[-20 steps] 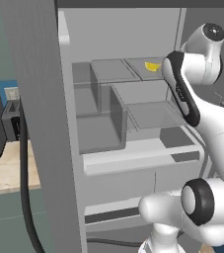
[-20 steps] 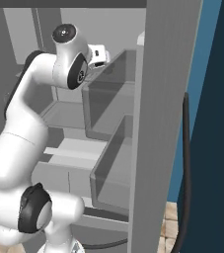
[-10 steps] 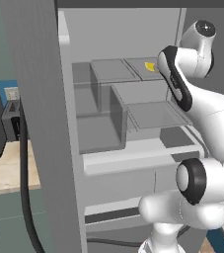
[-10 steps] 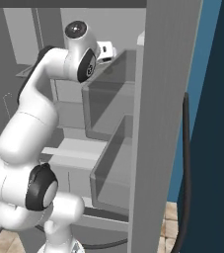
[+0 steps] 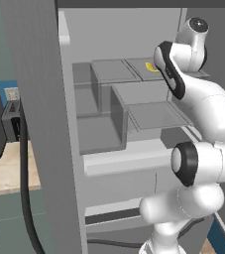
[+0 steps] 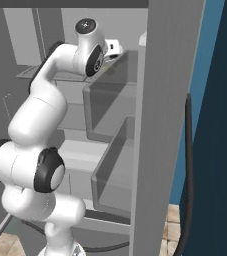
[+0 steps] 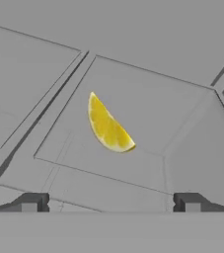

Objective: There is a bowl on the dining counter. Grab a lemon wedge from the fridge and place it in the bowl. Then get the liquor bottle and glass cup from the cabinet and place them next to the bowl.

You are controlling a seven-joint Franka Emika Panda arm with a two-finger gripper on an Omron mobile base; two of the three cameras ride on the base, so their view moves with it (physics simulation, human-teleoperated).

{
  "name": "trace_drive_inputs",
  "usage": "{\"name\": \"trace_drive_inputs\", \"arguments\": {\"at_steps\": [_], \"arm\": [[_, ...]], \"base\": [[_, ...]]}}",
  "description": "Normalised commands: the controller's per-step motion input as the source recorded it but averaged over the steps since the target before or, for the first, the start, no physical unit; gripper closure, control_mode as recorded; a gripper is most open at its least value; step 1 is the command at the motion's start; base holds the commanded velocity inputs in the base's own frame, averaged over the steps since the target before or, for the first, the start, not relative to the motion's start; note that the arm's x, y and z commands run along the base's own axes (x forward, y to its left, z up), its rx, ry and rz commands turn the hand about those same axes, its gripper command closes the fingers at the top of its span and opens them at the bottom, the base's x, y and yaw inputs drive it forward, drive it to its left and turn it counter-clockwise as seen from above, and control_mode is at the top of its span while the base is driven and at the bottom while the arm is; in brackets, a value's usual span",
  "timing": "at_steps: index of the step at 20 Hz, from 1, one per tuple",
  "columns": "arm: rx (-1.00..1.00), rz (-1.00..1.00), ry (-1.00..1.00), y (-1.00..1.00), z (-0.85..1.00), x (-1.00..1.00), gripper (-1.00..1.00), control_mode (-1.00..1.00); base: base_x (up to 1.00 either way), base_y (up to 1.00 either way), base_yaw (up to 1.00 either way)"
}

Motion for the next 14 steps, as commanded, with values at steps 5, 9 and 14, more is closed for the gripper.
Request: {"name": "trace_drive_inputs", "arguments": {"at_steps": [5, 9, 14], "arm": [[0.0, 0.0, 0.03, 0.0, -0.14, 0.37, -1.0, -1.0], [0.0, 0.0, 0.01, 0.0, -0.17, 0.29, -1.0, -1.0], [0.0, 0.0, 0.0, -0.01, -0.12, 0.27, -1.0, -1.0]], "base": [[0.0, 0.0, 0.0], [0.0, 0.0, 0.0], [0.0, 0.0, 0.0]]}}
